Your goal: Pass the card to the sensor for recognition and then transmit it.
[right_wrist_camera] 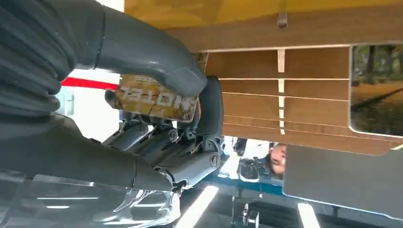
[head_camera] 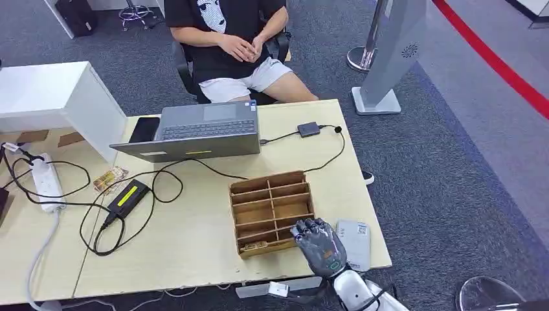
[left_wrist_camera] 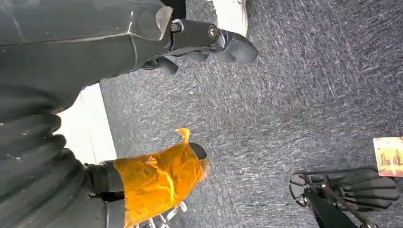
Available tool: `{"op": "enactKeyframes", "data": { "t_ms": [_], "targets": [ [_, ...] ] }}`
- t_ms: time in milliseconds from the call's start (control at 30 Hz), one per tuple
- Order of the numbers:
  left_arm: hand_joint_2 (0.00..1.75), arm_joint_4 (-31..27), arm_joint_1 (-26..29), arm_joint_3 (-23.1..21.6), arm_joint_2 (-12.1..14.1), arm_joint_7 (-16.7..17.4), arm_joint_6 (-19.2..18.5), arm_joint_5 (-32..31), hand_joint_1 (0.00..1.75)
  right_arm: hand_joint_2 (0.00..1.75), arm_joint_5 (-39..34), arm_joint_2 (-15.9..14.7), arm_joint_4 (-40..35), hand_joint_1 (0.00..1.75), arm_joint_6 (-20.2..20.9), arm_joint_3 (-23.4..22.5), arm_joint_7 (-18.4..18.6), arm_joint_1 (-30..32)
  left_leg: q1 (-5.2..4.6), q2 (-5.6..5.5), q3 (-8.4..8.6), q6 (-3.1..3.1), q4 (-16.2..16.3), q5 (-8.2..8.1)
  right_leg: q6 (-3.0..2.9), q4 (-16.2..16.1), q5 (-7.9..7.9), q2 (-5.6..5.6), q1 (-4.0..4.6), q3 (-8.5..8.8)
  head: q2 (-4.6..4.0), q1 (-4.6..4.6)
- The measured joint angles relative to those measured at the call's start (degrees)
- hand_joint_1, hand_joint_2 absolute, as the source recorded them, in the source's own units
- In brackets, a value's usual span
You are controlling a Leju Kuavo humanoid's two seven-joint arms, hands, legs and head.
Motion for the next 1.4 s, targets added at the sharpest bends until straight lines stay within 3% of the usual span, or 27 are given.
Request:
{"op": "enactKeyframes", "data": {
  "t_ms": [267, 400, 533, 700, 800, 900, 1100, 1233, 1300, 1400],
  "targets": [
    [1.75, 0.0, 0.0, 0.0, 0.0, 0.0, 0.0, -0.1, 0.0, 1.75, 0.0, -2.4, -2.3, 1.75, -0.1, 2.5, 6.2, -1.0, -0.03, -0.01, -0.02, 0.0, 0.0, 0.0, 0.01, 0.0, 0.01, -0.01, -0.04, 0.02, 0.0, 0.02],
    [1.75, 0.0, -0.1, 0.0, 0.0, 0.2, 0.0, -0.2, 0.0, 1.75, 0.0, -6.1, -8.3, 1.75, -0.2, 5.7, 11.2, -3.1, -0.05, 0.02, 0.0, 0.0, 0.0, 0.0, 0.01, 0.0, 0.01, 0.05, -0.07, -0.01, 0.0, -0.02],
    [1.75, 0.0, -0.2, 0.0, 0.0, 0.2, 0.0, -0.3, 0.0, 1.75, 0.0, -9.3, -14.7, 1.75, -0.2, 7.2, 12.4, -5.8, -0.04, 0.01, 0.02, 0.0, 0.0, 0.0, 0.01, 0.0, 0.01, 0.04, -0.06, -0.01, 0.0, 0.0],
    [1.75, 0.0, -0.2, 0.0, 0.0, 0.2, 0.0, -0.5, 0.0, 1.75, 0.0, -11.6, -22.9, 1.75, -0.2, 5.7, 7.0, -6.3, -0.03, 0.0, 0.02, 0.0, 0.0, 0.0, 0.01, 0.0, 0.01, 0.04, -0.06, -0.01, 0.0, 0.0],
    [1.75, 0.0, -0.2, 0.0, 0.0, 0.2, 0.0, -0.5, 0.0, 1.75, 0.0, -11.5, -26.9, 1.75, -0.1, 2.2, 0.3, -4.5, -0.03, 0.0, 0.01, 0.0, 0.0, 0.0, 0.01, 0.0, 0.0, 0.03, -0.06, -0.01, 0.0, 0.02],
    [1.75, 0.0, -0.2, 0.0, 0.0, 0.2, 0.0, -0.6, 0.0, 1.75, 0.0, -9.2, -29.7, 1.75, -0.1, -2.3, -7.4, -1.2, -0.03, -0.02, -0.01, 0.01, 0.0, -0.01, 0.02, 0.0, -0.01, 0.02, -0.05, -0.01, 0.0, 0.0],
    [1.75, 0.0, -0.2, 0.0, -0.1, 0.0, -0.3, -0.7, 0.0, 1.75, -1.1, -5.1, -31.7, 1.75, -0.1, -5.9, -10.0, 1.6, -0.03, 0.03, 0.01, 0.03, 0.0, -0.03, 0.02, 0.0, -0.01, 0.05, -0.05, 0.0, 0.0, 0.02],
    [1.75, 0.0, -0.3, 0.0, -0.2, 0.0, -0.4, -1.2, 0.0, 1.75, -10.6, -2.3, -30.1, 1.75, -0.1, -8.0, -17.2, 1.3, -0.03, 0.03, -0.01, 0.03, 0.0, -0.02, 0.01, 0.0, 0.0, 0.05, -0.05, 0.02, 0.02, 0.0],
    [1.75, 0.0, -0.4, -0.4, -0.2, 0.0, -0.6, -1.9, 0.0, 1.75, -15.6, -1.0, -26.9, 1.75, 0.5, -8.3, -17.8, -2.0, -0.04, 0.16, -0.02, -0.02, 0.0, 0.03, -0.04, 0.1, 0.11, 0.16, -0.06, -0.03, 0.02, 0.0],
    [1.75, 0.0, -1.6, -1.1, -0.4, 0.3, -1.5, -3.3, 0.0, 1.75, -24.9, 1.8, -21.0, 1.75, 5.4, -8.4, -17.4, -9.7, -0.04, 0.19, -0.01, -0.06, 0.0, 0.14, -0.05, 0.1, 0.25, 0.22, -0.06, -0.06, 0.0, 0.02]
  ]
}}
